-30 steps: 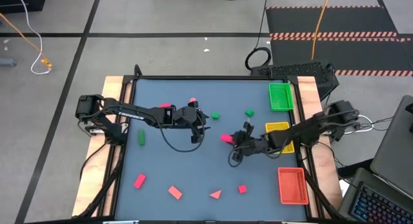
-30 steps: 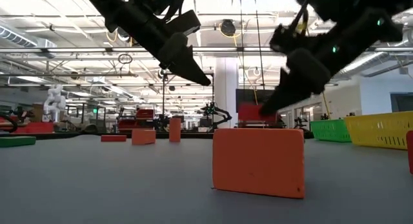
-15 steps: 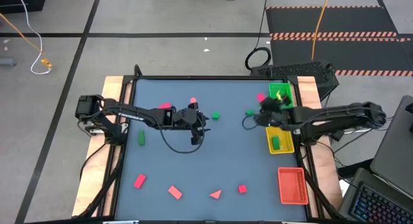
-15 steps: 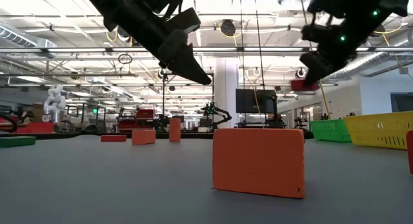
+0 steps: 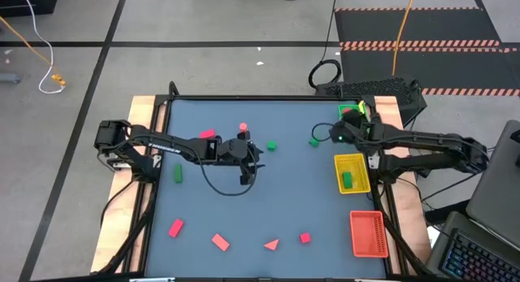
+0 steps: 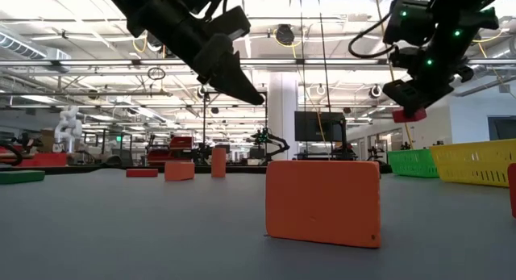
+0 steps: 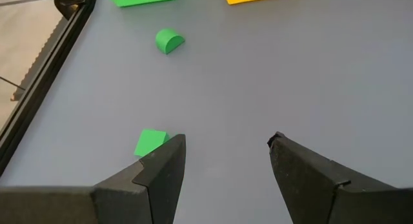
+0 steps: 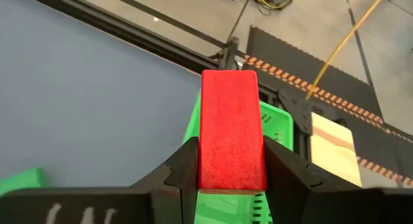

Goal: Sort & place blocks by color
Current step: Put the top right red block into the orange basket

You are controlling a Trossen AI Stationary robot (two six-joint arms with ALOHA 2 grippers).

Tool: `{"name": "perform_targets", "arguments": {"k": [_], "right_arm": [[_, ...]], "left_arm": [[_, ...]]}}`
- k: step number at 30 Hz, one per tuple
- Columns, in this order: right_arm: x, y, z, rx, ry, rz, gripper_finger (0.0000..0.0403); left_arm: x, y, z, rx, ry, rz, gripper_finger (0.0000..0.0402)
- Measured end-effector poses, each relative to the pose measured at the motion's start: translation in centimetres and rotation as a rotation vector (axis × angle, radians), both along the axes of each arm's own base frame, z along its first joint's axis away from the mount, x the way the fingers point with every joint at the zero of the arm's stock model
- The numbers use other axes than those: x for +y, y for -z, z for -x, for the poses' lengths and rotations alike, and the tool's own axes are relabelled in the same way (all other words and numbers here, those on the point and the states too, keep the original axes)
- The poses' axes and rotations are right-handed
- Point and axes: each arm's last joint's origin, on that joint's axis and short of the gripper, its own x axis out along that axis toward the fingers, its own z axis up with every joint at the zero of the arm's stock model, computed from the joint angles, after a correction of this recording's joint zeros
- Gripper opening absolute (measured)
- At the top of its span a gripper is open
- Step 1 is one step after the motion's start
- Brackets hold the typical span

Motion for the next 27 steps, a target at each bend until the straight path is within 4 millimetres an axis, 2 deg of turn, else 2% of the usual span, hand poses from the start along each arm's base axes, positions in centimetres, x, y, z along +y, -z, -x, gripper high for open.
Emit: {"name": "perform_targets", "arguments": {"k": [15,23,27], "right_arm": [[-1.1,2.7,1.4,0.070,0.041,-0.069,0.0119],[-1.1,2.6,1.2,0.059,0.005,-0.078,0.0119],[-0.5,2.2,1.0,-0.015,-0.094,-0.151,0.0119]], "left_arm": [[-0.2,0.2,0.1,0.025,0.002,0.003,0.0225],[-0.2,0.2,0.1,0.025,0.002,0.003,0.0225],[-0.2,0.2,0.2,0.027,0.002,0.004,0.0225]]}}
